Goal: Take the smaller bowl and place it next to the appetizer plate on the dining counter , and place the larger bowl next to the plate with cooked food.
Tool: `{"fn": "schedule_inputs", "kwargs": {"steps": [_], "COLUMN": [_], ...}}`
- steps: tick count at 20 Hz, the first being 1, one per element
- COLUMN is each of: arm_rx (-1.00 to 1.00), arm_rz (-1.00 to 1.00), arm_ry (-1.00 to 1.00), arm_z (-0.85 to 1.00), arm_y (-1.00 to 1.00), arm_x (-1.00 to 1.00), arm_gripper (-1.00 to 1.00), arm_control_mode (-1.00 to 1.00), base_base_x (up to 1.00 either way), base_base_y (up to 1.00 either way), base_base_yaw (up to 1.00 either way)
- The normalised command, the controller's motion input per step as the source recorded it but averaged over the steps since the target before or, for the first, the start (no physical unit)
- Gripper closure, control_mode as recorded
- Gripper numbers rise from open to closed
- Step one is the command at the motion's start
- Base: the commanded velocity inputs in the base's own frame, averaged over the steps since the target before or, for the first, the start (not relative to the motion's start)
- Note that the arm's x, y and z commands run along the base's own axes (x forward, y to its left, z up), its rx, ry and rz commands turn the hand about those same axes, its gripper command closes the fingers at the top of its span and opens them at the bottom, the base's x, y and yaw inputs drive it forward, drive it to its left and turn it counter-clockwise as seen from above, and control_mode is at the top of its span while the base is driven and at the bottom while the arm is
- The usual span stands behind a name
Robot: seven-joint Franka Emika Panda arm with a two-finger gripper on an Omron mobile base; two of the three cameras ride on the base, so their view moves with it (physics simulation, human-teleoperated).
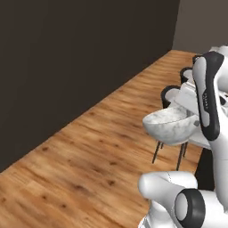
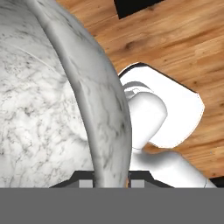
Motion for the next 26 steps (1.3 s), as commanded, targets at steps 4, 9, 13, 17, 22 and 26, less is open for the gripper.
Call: {"fn": "schedule_inputs", "kwargs": {"steps": [4,9,13,17,22,26], "arm_rx": [0.0,0.0,0.0,0.0,0.0,0.0], "arm_rz": [0.0,0.0,0.0,0.0,0.0,0.0], "arm_ry": [0.0,0.0,0.0,0.0,0.0,0.0], "arm_z": [0.0,0.0,0.0,0.0,0.0,0.0], "arm_y": [0.0,0.0,0.0,0.0,0.0,0.0], "arm_x": [0.0,0.0,0.0,0.0,0.0,0.0], "arm_gripper": [1.0,1.0,1.0,1.0,1.0,1.0], "arm_control_mode": [1.0,1.0,1.0,1.0,1.0,1.0], "base_base_x": [0.02,0.0,0.32,0.69,0.66,0.99], "base_base_y": [1.0,1.0,1.0,1.0,1.0,1.0], "base_base_yaw": [-0.53,-0.49,-0.51,-0.39,-0.34,-0.47]}}
